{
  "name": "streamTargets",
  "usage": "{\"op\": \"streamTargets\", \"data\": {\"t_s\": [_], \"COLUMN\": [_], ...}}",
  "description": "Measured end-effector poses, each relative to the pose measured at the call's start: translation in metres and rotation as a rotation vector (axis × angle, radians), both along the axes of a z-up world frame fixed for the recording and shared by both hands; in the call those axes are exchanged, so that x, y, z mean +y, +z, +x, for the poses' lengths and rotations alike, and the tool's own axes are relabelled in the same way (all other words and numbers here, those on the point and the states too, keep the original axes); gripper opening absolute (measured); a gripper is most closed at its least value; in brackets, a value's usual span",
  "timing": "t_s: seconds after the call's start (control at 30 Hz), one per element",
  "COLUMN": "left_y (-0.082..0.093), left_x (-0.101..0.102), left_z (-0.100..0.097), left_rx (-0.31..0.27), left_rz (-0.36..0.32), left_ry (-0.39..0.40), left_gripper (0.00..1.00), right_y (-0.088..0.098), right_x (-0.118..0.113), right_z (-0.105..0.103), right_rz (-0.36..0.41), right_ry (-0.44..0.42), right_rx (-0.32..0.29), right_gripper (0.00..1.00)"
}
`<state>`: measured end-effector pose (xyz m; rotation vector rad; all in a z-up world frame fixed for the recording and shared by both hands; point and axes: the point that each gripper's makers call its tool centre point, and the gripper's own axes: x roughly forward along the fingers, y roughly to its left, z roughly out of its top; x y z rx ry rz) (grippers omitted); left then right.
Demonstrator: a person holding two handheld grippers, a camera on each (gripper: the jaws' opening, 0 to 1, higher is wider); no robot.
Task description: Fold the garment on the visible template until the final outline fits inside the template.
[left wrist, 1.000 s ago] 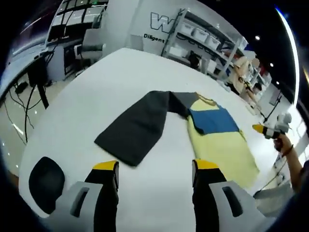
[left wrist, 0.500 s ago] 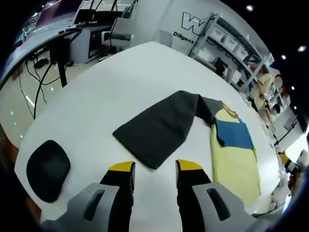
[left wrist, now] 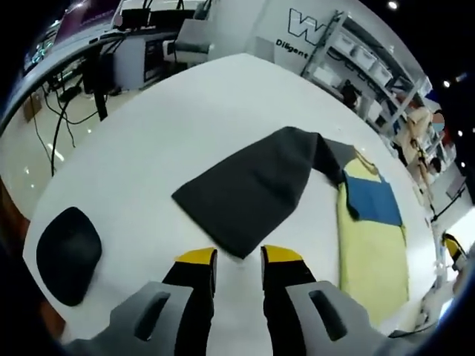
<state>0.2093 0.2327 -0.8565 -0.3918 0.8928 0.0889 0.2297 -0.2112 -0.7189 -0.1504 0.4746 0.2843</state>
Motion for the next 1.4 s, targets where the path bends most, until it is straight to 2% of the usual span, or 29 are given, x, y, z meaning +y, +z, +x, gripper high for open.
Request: {"op": "streamTargets", "data": {"t_s": [0.27,0.43,0.53,0.63,0.73,0.9,1.03,1.13,1.33,1.4], "left_y": [-0.004,-0.006,-0.007,-0.008,-0.008,-0.007,-0.001,0.002,0.01,0.014], "left_x": [0.002,0.004,0.005,0.006,0.007,0.009,0.014,0.019,0.029,0.029], "left_z": [0.004,0.006,0.007,0.007,0.006,0.005,0.007,0.008,0.013,0.012], "left_rx": [0.011,0.017,0.021,0.026,0.026,0.029,0.014,0.007,-0.008,-0.01], "left_rz": [-0.007,-0.001,0.001,0.009,0.024,0.043,0.049,0.065,0.081,0.095], "left_ry": [0.016,0.002,-0.001,-0.01,-0.026,-0.048,-0.049,-0.049,-0.049,-0.053], "left_gripper": [0.05,0.0,0.0,0.0,0.0,0.0,0.0,0.0,0.0,0.0], "right_y": [-0.002,0.001,-0.003,-0.005,-0.007,-0.009,-0.011,-0.014,-0.013,-0.013], "right_x": [-0.002,0.004,0.009,0.016,0.021,0.025,0.029,0.034,0.039,0.04], "right_z": [-0.005,-0.008,-0.013,-0.019,-0.024,-0.031,-0.034,-0.039,-0.044,-0.045], "right_rz": [-0.038,-0.021,-0.013,0.037,0.07,0.055,0.069,0.049,0.078,0.075], "right_ry": [-0.002,0.016,0.037,0.056,0.071,0.097,0.107,0.133,0.151,0.162], "right_rx": [0.007,0.014,0.056,0.08,0.103,0.119,0.131,0.146,0.157,0.159], "right_gripper": [0.41,0.42,0.48,0.5,0.57,0.66,0.8,0.89,0.99,0.99]}}
